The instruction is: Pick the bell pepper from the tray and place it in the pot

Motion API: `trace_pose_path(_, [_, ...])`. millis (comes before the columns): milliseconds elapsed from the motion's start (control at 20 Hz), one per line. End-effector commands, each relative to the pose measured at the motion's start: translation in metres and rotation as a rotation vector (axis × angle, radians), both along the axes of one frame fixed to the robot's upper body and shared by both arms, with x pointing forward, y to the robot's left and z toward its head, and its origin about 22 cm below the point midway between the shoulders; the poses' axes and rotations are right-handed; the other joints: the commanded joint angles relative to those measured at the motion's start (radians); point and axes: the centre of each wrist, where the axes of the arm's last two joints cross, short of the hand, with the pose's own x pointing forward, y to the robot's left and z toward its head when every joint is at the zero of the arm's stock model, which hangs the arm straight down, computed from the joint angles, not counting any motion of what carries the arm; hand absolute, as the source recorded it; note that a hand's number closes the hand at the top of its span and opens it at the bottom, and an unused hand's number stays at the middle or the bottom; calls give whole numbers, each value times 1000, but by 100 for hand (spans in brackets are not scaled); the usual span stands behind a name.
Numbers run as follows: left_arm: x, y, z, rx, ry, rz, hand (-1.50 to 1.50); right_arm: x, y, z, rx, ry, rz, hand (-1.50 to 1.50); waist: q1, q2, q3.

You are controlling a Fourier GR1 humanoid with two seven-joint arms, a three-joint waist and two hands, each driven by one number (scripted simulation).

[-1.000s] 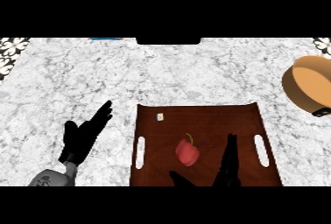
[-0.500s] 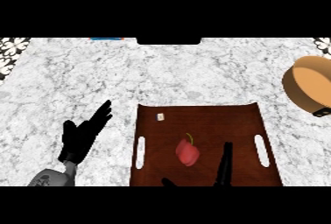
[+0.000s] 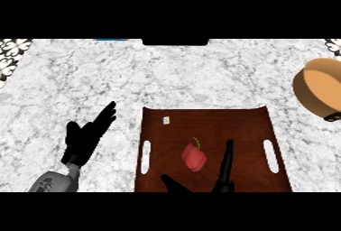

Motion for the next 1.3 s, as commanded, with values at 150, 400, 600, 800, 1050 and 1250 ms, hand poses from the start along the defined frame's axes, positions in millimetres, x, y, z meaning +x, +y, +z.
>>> trace_pose_path(150, [0, 6, -4, 1, 8, -11, 0, 20, 14, -4, 145, -41, -69, -150, 7, 4, 1])
trace_pose_path(400, [6, -20, -11, -10, 16, 11, 0, 31, -6, -47, -96, -21, -6, 150, 4, 7, 0])
trace_pose_path(600, [-3, -6, -7, -13, 20, 0, 0, 24, 12, -21, 29, -84, -2, 150, 4, 4, 2])
trace_pose_path(800, [7, -4, -2, 10, 18, 6, 0, 26, 22, -11, 61, -133, -5, 150, -1, 6, 4])
trace_pose_path(1050, [3, -5, 0, -9, -4, -11, 0, 26, -52, -4, -106, -9, 213, 150, 19, 10, 15])
trace_pose_path(1250, [3, -10, -1, -25, -6, -17, 0, 21, -68, -2, -178, 4, 287, 150, 36, 16, 19])
